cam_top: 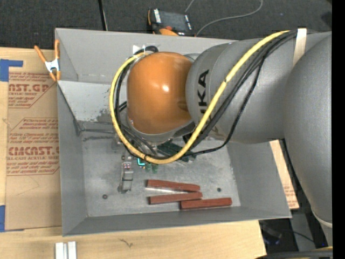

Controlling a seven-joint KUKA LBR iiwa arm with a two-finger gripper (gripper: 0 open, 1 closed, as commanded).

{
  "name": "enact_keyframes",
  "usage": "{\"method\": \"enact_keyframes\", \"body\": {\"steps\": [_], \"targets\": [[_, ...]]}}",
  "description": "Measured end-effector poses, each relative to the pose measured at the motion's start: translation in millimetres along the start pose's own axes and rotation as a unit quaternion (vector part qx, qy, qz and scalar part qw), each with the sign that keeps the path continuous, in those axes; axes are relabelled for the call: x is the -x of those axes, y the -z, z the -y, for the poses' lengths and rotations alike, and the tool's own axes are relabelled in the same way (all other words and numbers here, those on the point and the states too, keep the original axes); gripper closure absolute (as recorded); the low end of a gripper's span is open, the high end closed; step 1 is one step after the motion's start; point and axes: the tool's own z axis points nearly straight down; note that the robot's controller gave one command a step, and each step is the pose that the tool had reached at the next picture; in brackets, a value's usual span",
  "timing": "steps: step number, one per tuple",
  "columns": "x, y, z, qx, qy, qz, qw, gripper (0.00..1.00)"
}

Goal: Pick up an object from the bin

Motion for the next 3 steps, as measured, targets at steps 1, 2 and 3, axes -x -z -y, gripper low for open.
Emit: {"method": "enact_keyframes", "body": {"steps": [1,2,3], "targets": [[15.9,-131.8,84.7,-0.001,-0.013,-0.0002,0.9999,0.00],[-9.2,-141.2,148.5,-0.001,0.023,0.0013,0.9997,0.00],[-8.1,-140.2,144.5,0.001,0.025,0.0028,0.9997,1.00]]}}
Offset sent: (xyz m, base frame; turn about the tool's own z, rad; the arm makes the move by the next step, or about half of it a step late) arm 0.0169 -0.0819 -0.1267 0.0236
